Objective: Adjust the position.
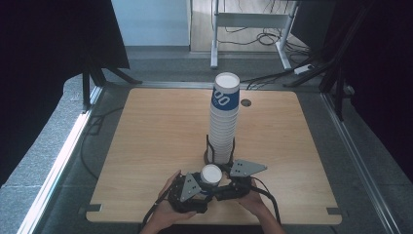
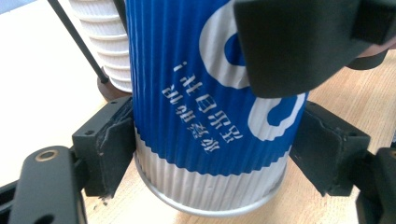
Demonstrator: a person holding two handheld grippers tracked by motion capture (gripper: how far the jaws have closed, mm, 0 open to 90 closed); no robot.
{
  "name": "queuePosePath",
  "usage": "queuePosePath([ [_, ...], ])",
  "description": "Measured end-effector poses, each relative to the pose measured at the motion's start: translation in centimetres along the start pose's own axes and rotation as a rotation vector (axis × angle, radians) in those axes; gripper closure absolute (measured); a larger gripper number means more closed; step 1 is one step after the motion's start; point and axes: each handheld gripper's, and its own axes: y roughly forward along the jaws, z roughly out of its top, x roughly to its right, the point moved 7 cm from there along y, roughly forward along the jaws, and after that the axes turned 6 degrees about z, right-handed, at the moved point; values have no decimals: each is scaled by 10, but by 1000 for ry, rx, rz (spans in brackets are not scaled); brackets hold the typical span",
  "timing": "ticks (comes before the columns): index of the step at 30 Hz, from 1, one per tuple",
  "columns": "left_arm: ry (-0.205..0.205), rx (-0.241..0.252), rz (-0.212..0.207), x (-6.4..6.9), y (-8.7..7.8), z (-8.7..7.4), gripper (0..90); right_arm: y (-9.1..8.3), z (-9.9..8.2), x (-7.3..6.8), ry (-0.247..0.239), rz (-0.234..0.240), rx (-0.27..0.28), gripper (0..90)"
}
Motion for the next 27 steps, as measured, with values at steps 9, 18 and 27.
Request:
queuePosePath([
  [9, 31, -2, 14, -1, 0, 0, 196, -1, 0, 0, 4, 5, -2, 265],
  [18, 81, -36, 67, -4, 1, -4, 197, -4, 2, 1, 15, 2, 5, 222],
  [27, 133, -75, 112, -9, 2, -8, 202, -29, 11, 8, 10, -22, 4, 213],
])
